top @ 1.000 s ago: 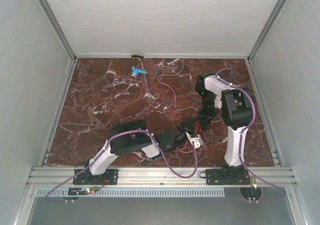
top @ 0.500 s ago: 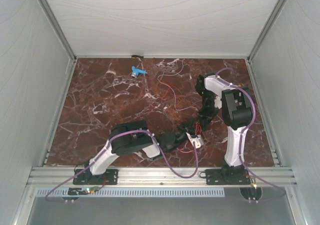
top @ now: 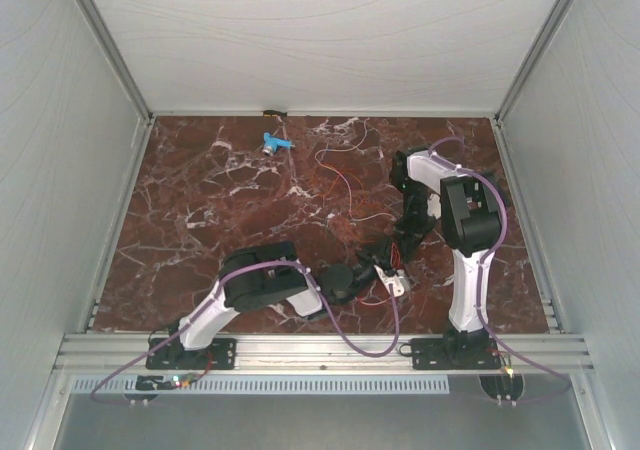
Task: Zip-tie the wires
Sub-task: Tie the cable at the center of the board.
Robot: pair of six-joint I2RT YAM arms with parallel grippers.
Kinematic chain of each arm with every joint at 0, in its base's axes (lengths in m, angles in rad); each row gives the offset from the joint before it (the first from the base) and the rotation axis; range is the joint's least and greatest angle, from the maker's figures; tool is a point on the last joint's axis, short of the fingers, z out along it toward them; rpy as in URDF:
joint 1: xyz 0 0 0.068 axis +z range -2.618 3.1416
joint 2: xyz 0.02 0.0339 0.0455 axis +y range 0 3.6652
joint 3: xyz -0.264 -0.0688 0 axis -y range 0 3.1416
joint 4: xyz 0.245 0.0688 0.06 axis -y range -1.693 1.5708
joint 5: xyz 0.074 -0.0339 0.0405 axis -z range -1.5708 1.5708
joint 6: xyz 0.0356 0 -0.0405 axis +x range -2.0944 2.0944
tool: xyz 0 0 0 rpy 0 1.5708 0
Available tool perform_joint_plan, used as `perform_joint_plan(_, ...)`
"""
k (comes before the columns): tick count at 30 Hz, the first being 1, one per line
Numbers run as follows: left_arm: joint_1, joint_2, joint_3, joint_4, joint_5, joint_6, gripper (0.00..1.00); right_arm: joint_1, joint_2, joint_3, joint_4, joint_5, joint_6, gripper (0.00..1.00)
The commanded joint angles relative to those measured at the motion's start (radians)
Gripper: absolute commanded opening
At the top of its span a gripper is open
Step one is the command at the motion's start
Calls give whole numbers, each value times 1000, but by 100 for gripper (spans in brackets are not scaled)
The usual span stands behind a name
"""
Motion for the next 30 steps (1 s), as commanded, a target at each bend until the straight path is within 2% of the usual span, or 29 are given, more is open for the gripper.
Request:
perform_joint_plan(1,-6,31,42,262,-12,22,0,-12,16,26,-14,3,-7,0)
perform_joint_plan(18,-24,35,26,262,-7,21,0,-27,51,59,-15,-9,-13,0)
perform_joint_plan(30,-18,58,40,263,-54,52,0,-33,47,53,-14,-6,-18,0)
